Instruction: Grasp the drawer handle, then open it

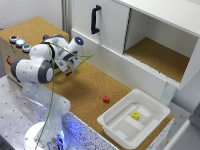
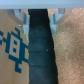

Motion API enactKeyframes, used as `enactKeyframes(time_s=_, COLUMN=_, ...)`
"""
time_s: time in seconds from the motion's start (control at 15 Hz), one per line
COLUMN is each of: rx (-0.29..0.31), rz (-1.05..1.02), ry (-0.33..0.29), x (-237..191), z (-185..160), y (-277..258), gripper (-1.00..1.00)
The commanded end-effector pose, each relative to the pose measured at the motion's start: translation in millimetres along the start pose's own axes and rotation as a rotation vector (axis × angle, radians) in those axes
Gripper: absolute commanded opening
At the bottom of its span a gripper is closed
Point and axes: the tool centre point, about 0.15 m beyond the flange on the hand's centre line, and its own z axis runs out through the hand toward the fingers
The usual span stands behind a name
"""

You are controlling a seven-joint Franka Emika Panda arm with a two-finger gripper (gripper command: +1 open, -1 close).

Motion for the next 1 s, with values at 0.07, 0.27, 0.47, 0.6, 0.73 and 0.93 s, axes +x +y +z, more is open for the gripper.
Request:
enactKeyframes(time_s=0.07, rx=0.018, rz=0.045, ry=0.005, x=13.9, z=19.2, y=69.7, gripper=-1.00)
enactKeyframes(time_s=0.27, rx=0.016, rz=0.067, ry=0.020, x=8.9, z=14.2, y=76.6, gripper=-1.00)
enactKeyframes(time_s=0.47, rx=0.015, rz=0.101, ry=0.037, x=3.4, z=7.8, y=85.6, gripper=-1.00)
enactKeyframes(time_s=0.6, rx=0.008, rz=0.117, ry=0.047, x=1.9, z=2.3, y=89.3, gripper=-1.00)
enactKeyframes(time_s=0.73, rx=-0.001, rz=0.121, ry=0.052, x=2.1, z=-4.4, y=87.0, gripper=-1.00)
enactKeyframes(time_s=0.93, rx=-0.013, rz=0.065, ry=0.056, x=2.8, z=-15.9, y=62.5, gripper=1.00)
